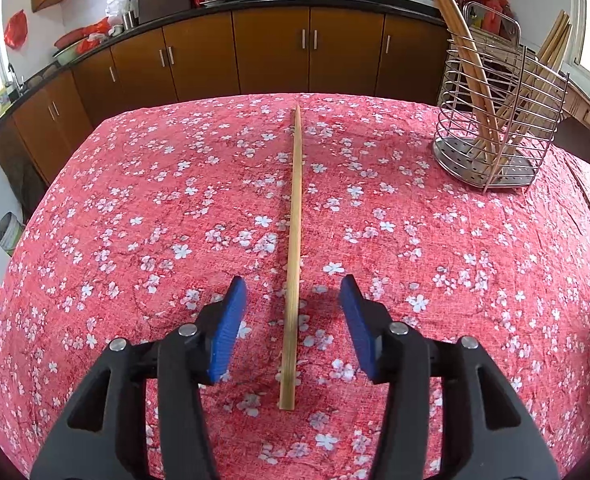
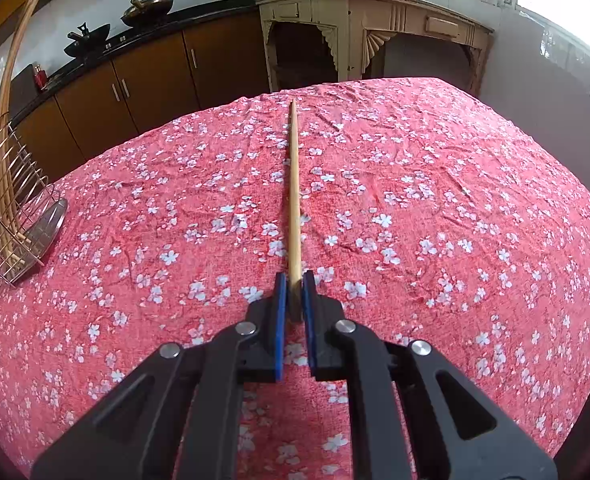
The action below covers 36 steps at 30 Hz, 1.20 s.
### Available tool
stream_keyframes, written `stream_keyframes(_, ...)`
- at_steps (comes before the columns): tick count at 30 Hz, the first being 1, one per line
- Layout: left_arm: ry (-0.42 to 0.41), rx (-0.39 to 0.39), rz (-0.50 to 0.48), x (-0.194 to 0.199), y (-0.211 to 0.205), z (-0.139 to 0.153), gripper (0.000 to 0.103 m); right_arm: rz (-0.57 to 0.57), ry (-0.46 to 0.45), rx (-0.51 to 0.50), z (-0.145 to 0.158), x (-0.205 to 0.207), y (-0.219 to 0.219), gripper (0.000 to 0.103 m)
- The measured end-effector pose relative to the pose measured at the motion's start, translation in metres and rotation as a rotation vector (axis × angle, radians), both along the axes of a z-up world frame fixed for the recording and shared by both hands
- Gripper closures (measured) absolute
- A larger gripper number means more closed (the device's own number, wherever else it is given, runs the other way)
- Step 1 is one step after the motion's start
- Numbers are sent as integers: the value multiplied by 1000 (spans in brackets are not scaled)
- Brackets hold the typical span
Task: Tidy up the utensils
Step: 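Lift both held chopsticks up toward the wire holder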
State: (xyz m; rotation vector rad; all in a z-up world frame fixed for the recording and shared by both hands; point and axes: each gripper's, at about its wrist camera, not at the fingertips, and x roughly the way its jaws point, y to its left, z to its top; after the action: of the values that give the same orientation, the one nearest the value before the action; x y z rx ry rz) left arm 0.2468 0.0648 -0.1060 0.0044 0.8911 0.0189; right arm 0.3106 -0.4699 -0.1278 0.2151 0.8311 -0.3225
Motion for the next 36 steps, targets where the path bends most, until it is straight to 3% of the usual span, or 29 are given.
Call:
stream_keyframes(12,2,11,-48,-27,-7,1,56,24,5,-13,0,-9,0,93)
stream_keyframes(15,-1,15,-55,-31,-11,1,66,25,3,-8,0,-9,-1,93)
stream_keyframes(19,-3,22,-72,-35,-14,1,94,31,-4,6,0,-12,-1,95)
stream_keyframes(24,-10,34,-97,-46,-13,6,96,38,-25,26,4,-24,-5,95)
stream_keyframes(31,-203,54,-123,-76,-10,56,96,50,-196,-77,52,-63,2,95)
stream_keyframes(36,-341,9,-122,-92,-5,96,96,61,-327,-133,95,-85,7,95)
